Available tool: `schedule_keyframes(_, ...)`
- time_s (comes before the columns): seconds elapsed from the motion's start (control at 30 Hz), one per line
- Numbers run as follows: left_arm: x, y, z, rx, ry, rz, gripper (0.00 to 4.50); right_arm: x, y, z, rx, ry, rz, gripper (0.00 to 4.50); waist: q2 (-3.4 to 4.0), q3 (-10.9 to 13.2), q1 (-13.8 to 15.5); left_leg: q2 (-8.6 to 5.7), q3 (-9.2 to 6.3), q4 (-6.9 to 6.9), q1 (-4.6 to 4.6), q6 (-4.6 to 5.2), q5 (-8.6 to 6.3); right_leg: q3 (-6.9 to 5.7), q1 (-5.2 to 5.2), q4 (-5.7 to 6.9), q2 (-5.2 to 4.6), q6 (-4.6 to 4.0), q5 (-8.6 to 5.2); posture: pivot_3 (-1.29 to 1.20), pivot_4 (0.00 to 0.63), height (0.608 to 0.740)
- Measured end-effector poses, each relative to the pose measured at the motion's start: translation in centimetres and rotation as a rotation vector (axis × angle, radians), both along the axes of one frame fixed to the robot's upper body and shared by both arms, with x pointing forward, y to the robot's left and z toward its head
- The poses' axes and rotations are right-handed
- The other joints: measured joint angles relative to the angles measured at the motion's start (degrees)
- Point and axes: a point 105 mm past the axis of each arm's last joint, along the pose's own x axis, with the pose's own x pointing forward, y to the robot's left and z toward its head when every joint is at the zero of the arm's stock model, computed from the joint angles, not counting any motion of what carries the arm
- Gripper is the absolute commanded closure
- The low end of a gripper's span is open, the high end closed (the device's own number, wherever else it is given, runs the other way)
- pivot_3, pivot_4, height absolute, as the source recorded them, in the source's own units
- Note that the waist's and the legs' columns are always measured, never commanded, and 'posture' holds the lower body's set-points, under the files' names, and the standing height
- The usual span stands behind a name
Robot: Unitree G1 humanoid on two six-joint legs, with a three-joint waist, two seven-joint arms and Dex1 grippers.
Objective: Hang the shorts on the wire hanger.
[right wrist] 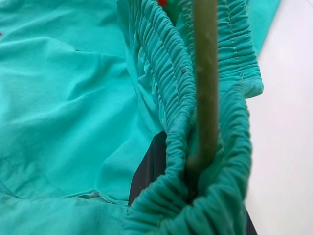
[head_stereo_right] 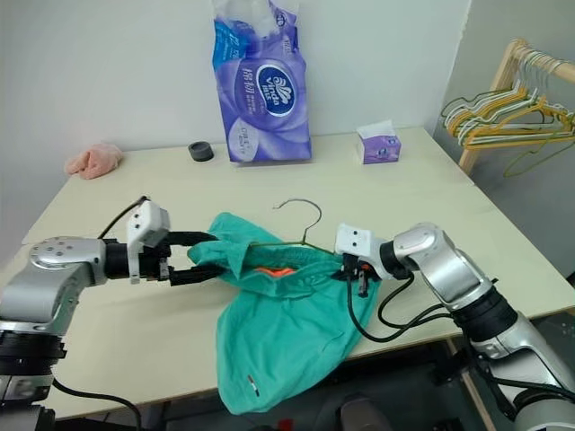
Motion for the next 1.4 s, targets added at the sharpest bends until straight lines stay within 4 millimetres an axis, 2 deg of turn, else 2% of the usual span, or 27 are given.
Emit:
schedule_keyframes(0.23,0.4,0.0,-0.3,0.033,-0.026,-0.015,0.03,-0.4,-0.5,-0.3,-0.01,0.024,-0.007,4.5,-0.02,-0.03,-0.02,-0.01,0.0,0.03,-0.02,-0.01,0.0,-0.01,0.01,0.0,-0.02,0.0,0.0,-0.3,0.002,0.74)
schedule_keyframes(0.27,0.5,-0.1,-0.2,0.037,-0.038,-0.017,0.21,-0.4,-0.6,-0.3,-0.011,0.024,-0.009,4.5,-0.03,-0.04,-0.01,-0.01,0.0,0.04,-0.02,-0.01,0.0,-0.01,0.01,0.0,-0.02,0.0,0.0,-0.3,0.002,0.74)
schedule_keyframes(0.37,1.4,-0.3,0.0,0.039,-0.083,-0.004,0.89,-0.6,-0.9,-0.3,-0.022,0.027,-0.011,4.5,-0.03,-0.06,-0.05,-0.01,0.0,0.04,-0.02,-0.01,0.0,-0.01,0.01,0.0,-0.03,0.0,0.0,-0.3,0.002,0.74)
schedule_keyframes(0.53,2.2,0.3,-0.2,0.071,-0.105,0.019,2.41,-1.0,-1.1,-0.4,-0.031,0.037,0.007,4.5,-0.02,-0.07,-0.68,-0.01,-0.02,0.03,-0.03,-0.01,0.0,-0.03,0.0,0.01,-0.02,0.0,0.0,-0.31,0.004,0.74)
schedule_keyframes(0.77,2.4,0.2,-1.2,0.084,-0.092,0.013,4.48,-1.4,-1.6,-0.4,-0.049,0.043,0.003,4.5,-0.03,-0.08,-1.02,-0.01,-0.04,0.03,-0.05,-0.01,0.0,-0.04,-0.01,0.01,-0.03,0.0,0.0,-0.31,0.004,0.74)
schedule_keyframes(0.97,2.4,0.0,-1.4,0.094,-0.104,0.002,4.48,-1.6,-2.1,-0.3,-0.045,0.063,-0.01,4.5,-0.03,-0.08,-1.02,-0.01,-0.04,0.04,-0.06,-0.01,0.0,-0.05,0.0,-0.01,-0.03,0.0,0.0,-0.31,0.009,0.74)
schedule_keyframes(1.23,3.0,0.8,-2.2,0.178,-0.17,0.036,4.48,-2.6,-5.1,0.3,-0.082,0.12,-0.037,4.5,-0.03,-0.07,-1.07,-0.01,-0.04,0.03,-0.05,0.0,0.0,-0.05,0.01,-0.03,-0.04,0.0,0.0,-0.31,0.018,0.74)
schedule_keyframes(1.4,3.4,0.5,-2.4,0.158,-0.191,0.05,4.48,-2.6,-5.3,0.4,-0.088,0.123,-0.041,4.5,-0.03,-0.07,-1.02,-0.01,-0.03,0.03,-0.06,0.0,0.0,-0.05,0.02,-0.03,-0.04,0.01,0.0,-0.31,0.018,0.74)
